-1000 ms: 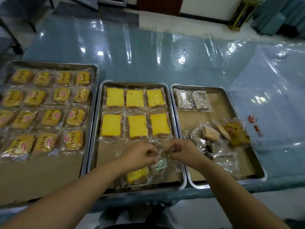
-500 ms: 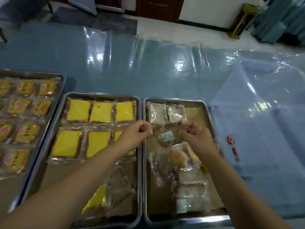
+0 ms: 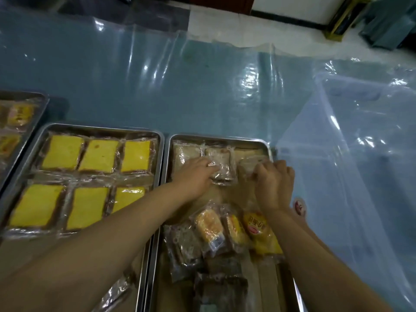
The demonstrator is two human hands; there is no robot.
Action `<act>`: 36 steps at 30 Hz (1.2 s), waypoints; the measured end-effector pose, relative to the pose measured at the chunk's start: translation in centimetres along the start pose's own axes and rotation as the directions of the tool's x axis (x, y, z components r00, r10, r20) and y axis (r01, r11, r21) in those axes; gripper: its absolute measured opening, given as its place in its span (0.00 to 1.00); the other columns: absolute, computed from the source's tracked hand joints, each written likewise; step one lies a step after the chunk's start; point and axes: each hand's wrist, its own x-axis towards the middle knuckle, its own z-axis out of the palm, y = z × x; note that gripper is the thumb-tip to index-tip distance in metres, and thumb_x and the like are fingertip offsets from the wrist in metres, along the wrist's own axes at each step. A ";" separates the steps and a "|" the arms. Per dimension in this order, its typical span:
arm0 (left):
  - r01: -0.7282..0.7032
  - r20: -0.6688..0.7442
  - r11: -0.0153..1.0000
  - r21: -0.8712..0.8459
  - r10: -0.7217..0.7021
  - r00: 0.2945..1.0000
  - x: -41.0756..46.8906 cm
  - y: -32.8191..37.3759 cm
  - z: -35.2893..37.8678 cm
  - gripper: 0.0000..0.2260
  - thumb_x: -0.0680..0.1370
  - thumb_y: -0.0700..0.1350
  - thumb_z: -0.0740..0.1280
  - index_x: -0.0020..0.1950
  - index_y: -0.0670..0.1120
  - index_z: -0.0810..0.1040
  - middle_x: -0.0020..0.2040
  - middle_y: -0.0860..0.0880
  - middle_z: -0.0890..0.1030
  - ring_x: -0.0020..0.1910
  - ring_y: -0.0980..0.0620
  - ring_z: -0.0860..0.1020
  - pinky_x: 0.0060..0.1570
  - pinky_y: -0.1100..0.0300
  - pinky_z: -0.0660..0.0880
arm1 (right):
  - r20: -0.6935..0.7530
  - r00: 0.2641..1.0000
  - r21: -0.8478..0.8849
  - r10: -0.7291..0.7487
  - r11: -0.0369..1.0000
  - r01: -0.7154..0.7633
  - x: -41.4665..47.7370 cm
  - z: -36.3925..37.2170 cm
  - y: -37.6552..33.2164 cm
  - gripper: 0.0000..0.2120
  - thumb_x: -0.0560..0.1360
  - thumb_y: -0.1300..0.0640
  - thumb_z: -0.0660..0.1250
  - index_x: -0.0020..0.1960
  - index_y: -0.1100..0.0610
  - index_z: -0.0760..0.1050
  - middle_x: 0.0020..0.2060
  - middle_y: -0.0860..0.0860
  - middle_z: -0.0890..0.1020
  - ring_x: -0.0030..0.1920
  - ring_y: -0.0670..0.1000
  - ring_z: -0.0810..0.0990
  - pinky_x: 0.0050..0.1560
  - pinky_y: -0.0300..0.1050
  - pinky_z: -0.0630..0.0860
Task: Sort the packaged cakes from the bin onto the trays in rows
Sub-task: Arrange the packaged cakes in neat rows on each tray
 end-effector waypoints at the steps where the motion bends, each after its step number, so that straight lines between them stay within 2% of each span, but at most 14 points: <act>1: -0.017 0.026 0.998 0.067 0.015 1.000 0.5 -0.1 0.5 0.23 0.78 0.46 0.61 0.73 0.55 0.62 0.76 0.48 0.59 0.74 0.47 0.54 0.71 0.51 0.46 | 0.111 0.993 -0.062 -0.032 0.997 0.039 -0.3 0.4 0.2 0.12 0.55 0.61 0.76 0.35 0.52 0.77 0.35 0.50 0.80 0.44 0.56 0.73 0.42 0.46 0.56; 4: -0.074 0.073 0.980 0.185 0.062 0.995 1.6 -0.6 2.0 0.24 0.78 0.50 0.60 0.73 0.57 0.59 0.77 0.47 0.52 0.75 0.47 0.46 0.68 0.49 0.34 | 0.389 0.918 -0.195 -0.074 0.968 0.161 -0.6 1.4 0.4 0.18 0.57 0.47 0.77 0.45 0.48 0.79 0.44 0.47 0.79 0.50 0.53 0.72 0.51 0.49 0.64; 7: -0.097 0.100 0.965 0.245 0.075 0.992 2.1 -1.2 3.1 0.25 0.79 0.54 0.58 0.74 0.58 0.54 0.77 0.48 0.48 0.75 0.46 0.42 0.68 0.42 0.31 | 0.385 0.910 -0.073 -0.156 0.978 0.198 -0.1 1.8 1.0 0.16 0.65 0.51 0.73 0.53 0.48 0.78 0.55 0.48 0.77 0.58 0.53 0.70 0.58 0.48 0.65; 9: -0.109 0.103 0.957 0.269 0.083 0.991 2.1 -1.6 3.7 0.25 0.79 0.55 0.57 0.74 0.59 0.50 0.76 0.49 0.44 0.74 0.46 0.38 0.67 0.41 0.30 | 0.424 0.879 0.020 -0.218 0.973 0.231 0.0 2.4 1.3 0.24 0.70 0.52 0.71 0.64 0.51 0.72 0.67 0.52 0.70 0.69 0.55 0.62 0.67 0.49 0.60; 11: -0.119 0.102 0.949 0.292 0.093 0.990 2.1 -1.9 4.0 0.25 0.80 0.55 0.55 0.74 0.60 0.49 0.75 0.50 0.42 0.73 0.46 0.37 0.66 0.42 0.27 | 0.533 0.817 0.059 -0.220 0.973 0.224 0.1 3.1 1.2 0.30 0.76 0.49 0.63 0.75 0.52 0.57 0.76 0.54 0.54 0.75 0.58 0.48 0.73 0.53 0.48; 14: -0.117 0.095 0.949 0.292 0.093 0.991 2.0 -2.2 4.2 0.24 0.80 0.55 0.55 0.74 0.60 0.50 0.74 0.51 0.42 0.72 0.47 0.37 0.66 0.42 0.27 | 0.596 0.787 0.103 -0.161 0.987 0.124 0.8 4.1 1.0 0.26 0.81 0.50 0.50 0.77 0.51 0.46 0.77 0.53 0.42 0.75 0.58 0.38 0.74 0.54 0.42; 17: -0.120 0.087 0.948 0.294 0.099 0.991 2.0 -2.3 4.5 0.25 0.79 0.54 0.56 0.74 0.60 0.50 0.75 0.50 0.43 0.72 0.47 0.37 0.66 0.43 0.28 | 0.601 0.782 0.146 -0.167 0.984 0.098 1.5 4.4 0.8 0.26 0.82 0.52 0.49 0.77 0.51 0.46 0.77 0.53 0.41 0.75 0.57 0.36 0.73 0.53 0.41; 21: -0.112 0.108 0.961 0.255 0.087 0.990 2.0 -2.2 4.2 0.26 0.79 0.52 0.58 0.74 0.60 0.52 0.76 0.50 0.45 0.73 0.48 0.37 0.66 0.43 0.29 | 0.587 0.790 0.192 -0.179 0.978 0.079 1.7 3.9 1.1 0.25 0.81 0.53 0.53 0.77 0.50 0.50 0.77 0.52 0.45 0.76 0.55 0.39 0.74 0.53 0.44; 23: -0.101 0.128 0.976 0.191 0.077 0.989 2.0 -1.9 3.5 0.24 0.79 0.51 0.59 0.74 0.59 0.56 0.77 0.49 0.48 0.75 0.48 0.40 0.67 0.44 0.30 | 0.519 0.832 0.275 -0.197 0.960 0.055 1.4 3.2 1.0 0.24 0.79 0.55 0.57 0.75 0.52 0.58 0.76 0.52 0.54 0.76 0.54 0.46 0.75 0.53 0.51; 25: -0.094 0.115 0.989 0.113 0.081 0.990 1.7 -1.5 2.5 0.22 0.78 0.51 0.60 0.72 0.58 0.61 0.77 0.50 0.52 0.75 0.49 0.45 0.68 0.46 0.33 | 0.400 0.896 0.368 -0.194 0.929 0.037 0.8 2.3 0.6 0.20 0.76 0.58 0.61 0.68 0.54 0.69 0.70 0.52 0.67 0.71 0.53 0.60 0.69 0.49 0.62; 28: -0.050 0.064 0.998 -0.038 0.053 0.997 0.2 -0.3 1.2 0.19 0.78 0.52 0.61 0.69 0.56 0.68 0.70 0.53 0.68 0.71 0.51 0.60 0.69 0.50 0.53 | 0.331 0.934 0.451 -0.132 0.892 -0.034 -0.8 1.1 -0.3 0.17 0.75 0.59 0.65 0.63 0.55 0.75 0.61 0.51 0.76 0.60 0.50 0.71 0.55 0.40 0.68; 30: 0.011 0.058 0.985 -0.171 -0.001 0.998 -1.4 0.5 0.5 0.15 0.78 0.53 0.61 0.64 0.55 0.72 0.59 0.55 0.76 0.60 0.56 0.68 0.57 0.58 0.64 | 0.351 0.927 0.504 -0.136 0.861 -0.064 -2.2 0.3 -0.7 0.14 0.75 0.59 0.65 0.60 0.53 0.77 0.57 0.48 0.78 0.51 0.44 0.73 0.47 0.32 0.67; 32: 0.062 0.070 0.962 -0.267 -0.045 0.997 -3.0 0.9 0.0 0.12 0.78 0.55 0.61 0.59 0.56 0.75 0.50 0.59 0.75 0.52 0.59 0.71 0.45 0.64 0.65 | 0.403 0.904 0.534 -0.140 0.839 -0.108 -3.6 -0.6 -0.9 0.12 0.76 0.55 0.65 0.59 0.50 0.76 0.53 0.45 0.78 0.43 0.38 0.73 0.39 0.28 0.66; 36: 0.141 0.072 0.931 -0.337 -0.123 0.990 -6.1 1.0 -0.1 0.13 0.73 0.61 0.64 0.52 0.56 0.76 0.44 0.61 0.75 0.44 0.64 0.72 0.37 0.67 0.67 | 0.476 0.864 0.525 -0.164 0.842 -0.129 -6.5 -2.1 -1.3 0.17 0.74 0.42 0.63 0.59 0.49 0.75 0.49 0.45 0.77 0.42 0.40 0.74 0.40 0.32 0.71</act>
